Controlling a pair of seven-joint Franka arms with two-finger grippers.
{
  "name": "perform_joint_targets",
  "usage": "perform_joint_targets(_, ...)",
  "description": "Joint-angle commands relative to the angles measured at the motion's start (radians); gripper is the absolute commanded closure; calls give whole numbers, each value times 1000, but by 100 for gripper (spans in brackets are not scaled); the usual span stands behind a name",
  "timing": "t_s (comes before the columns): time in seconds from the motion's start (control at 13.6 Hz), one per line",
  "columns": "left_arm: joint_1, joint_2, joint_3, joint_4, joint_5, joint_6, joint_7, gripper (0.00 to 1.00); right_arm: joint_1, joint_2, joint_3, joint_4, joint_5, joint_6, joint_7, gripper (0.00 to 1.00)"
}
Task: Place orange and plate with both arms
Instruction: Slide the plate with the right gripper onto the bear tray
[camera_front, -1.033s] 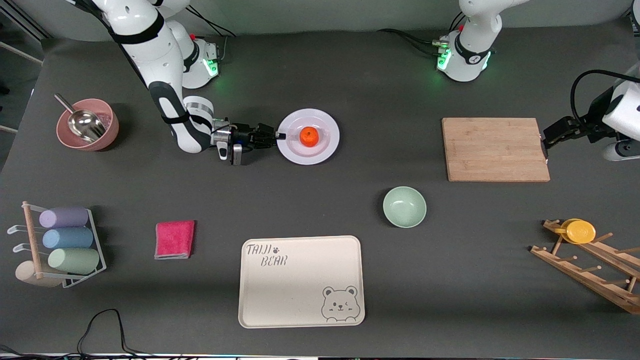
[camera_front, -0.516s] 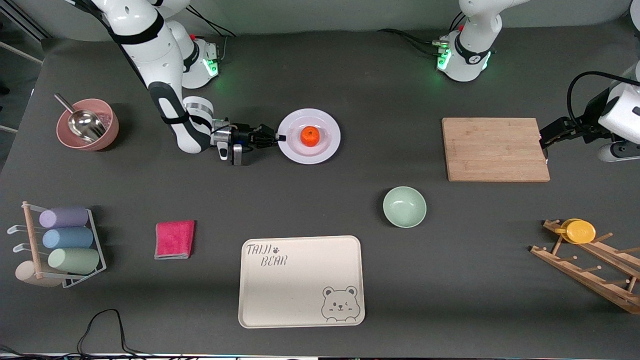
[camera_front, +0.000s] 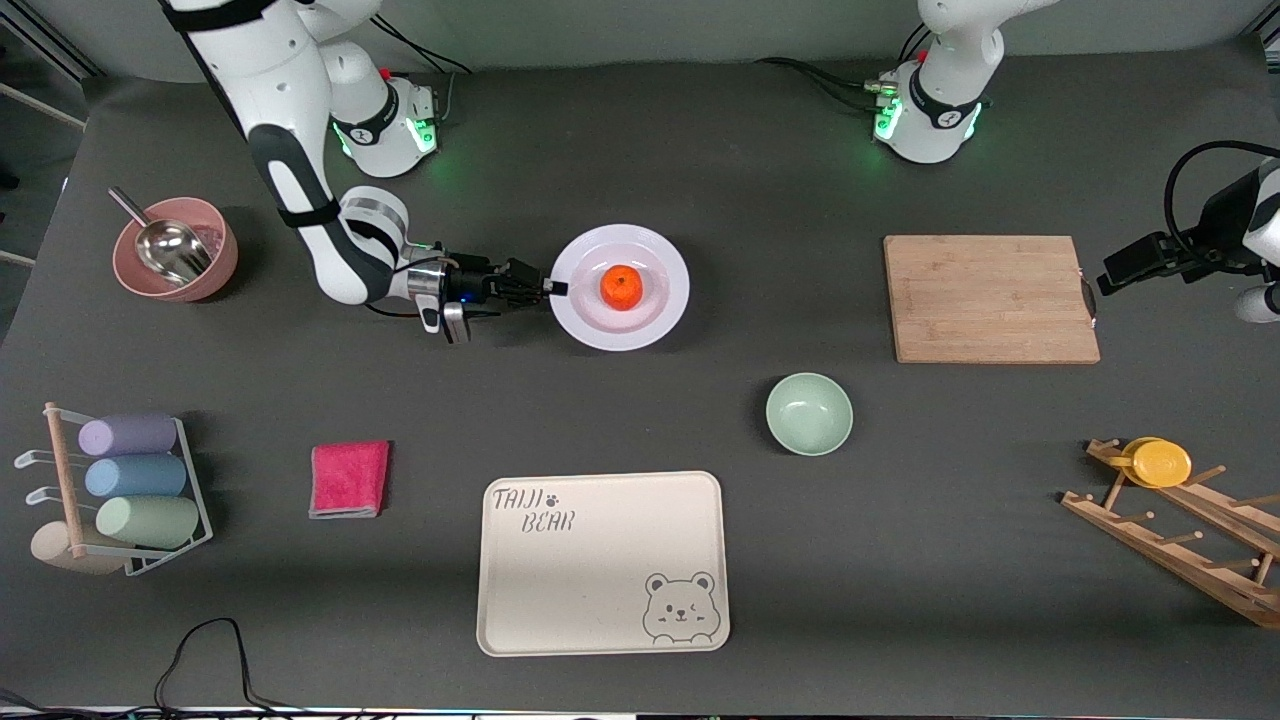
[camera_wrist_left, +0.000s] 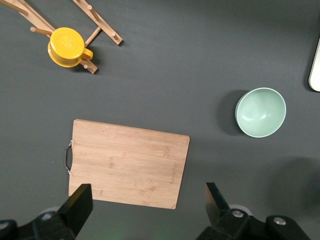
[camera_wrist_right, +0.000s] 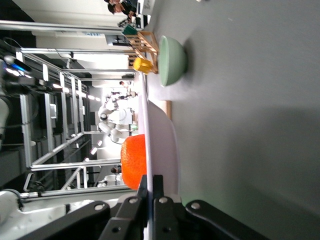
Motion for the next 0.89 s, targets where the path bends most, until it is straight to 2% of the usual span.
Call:
perform_joint_targets(0.0,2,-18,1,-6,5,-7,14,0,-21,-24,-2,30,-21,-7,61,100)
perform_joint_targets(0.15,-12,-18,-7,-6,43,-5,12,0,-53,35,-2,123,-74,-4,78,100)
perform_joint_targets(0.3,-12,-22,-7,-5,40,-29,3,0,-98,116,-3,269,-142,-4,144,100)
perform_joint_targets(0.52,-26,-28,-31,-6,80,6,5,0,-119,273,-37,545,-189,-4,242,100)
perform_joint_targets(0.81,-25,-27,-27,-6,77,21,6,0,-116,500,-77,956,-196,-1,401,100)
